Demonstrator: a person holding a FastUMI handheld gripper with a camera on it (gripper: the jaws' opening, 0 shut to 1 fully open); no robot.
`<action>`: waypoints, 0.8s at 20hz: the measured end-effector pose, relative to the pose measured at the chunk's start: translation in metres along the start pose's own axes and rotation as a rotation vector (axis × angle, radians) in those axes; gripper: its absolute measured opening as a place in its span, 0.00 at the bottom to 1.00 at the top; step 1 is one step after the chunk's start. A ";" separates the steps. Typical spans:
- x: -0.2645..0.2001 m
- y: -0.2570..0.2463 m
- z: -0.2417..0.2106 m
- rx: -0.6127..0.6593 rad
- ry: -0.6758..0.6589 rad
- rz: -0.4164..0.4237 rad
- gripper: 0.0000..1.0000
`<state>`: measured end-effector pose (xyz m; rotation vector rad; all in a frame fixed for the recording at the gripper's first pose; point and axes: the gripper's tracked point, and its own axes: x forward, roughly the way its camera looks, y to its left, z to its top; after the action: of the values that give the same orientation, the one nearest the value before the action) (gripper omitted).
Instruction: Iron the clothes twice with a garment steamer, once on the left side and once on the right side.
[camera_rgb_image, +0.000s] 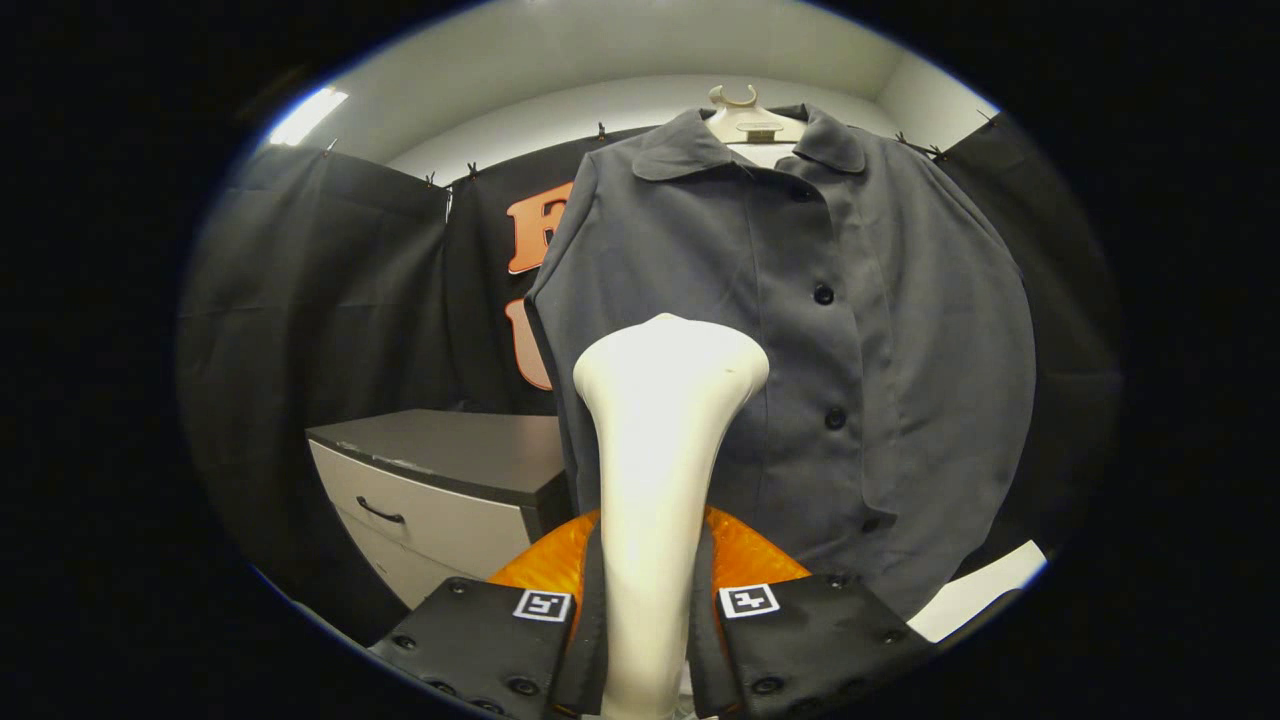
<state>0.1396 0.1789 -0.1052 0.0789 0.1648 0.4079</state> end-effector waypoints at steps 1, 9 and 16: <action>0.000 0.000 -0.007 0.005 0.012 -0.004 0.40; -0.014 -0.001 -0.066 0.028 0.117 -0.004 0.40; -0.028 -0.005 -0.114 0.037 0.212 -0.022 0.40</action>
<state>0.0960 0.1679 -0.2137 0.0704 0.3823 0.3914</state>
